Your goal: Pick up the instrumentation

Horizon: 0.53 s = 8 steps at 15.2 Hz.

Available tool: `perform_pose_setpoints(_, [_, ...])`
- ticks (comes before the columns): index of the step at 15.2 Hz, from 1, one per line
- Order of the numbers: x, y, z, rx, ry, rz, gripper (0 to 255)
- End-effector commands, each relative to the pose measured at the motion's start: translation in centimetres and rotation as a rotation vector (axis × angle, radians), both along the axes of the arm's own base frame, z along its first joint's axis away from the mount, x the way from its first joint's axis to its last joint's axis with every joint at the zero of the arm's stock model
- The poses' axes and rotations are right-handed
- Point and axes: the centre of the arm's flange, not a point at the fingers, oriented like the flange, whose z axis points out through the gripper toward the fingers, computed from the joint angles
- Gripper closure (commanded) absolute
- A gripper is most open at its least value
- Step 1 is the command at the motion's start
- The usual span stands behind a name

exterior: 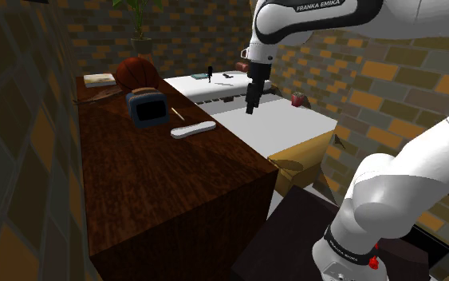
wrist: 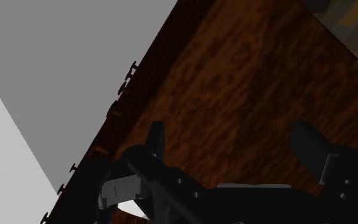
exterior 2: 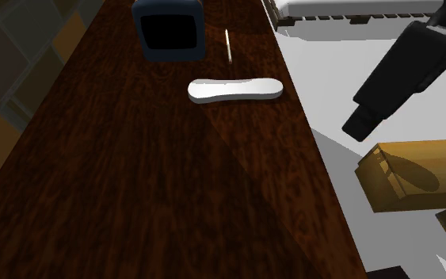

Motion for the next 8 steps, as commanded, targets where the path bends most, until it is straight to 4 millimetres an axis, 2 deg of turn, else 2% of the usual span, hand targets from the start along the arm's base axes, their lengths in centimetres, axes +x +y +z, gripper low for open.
perform_pose_setpoints(1, [2.2,-0.6,-1.3,-0.008,-0.006,0.084,0])
perform_pose_setpoints(8, [10.7,-0.7,-5.0,-0.031,-0.025,0.356,0])
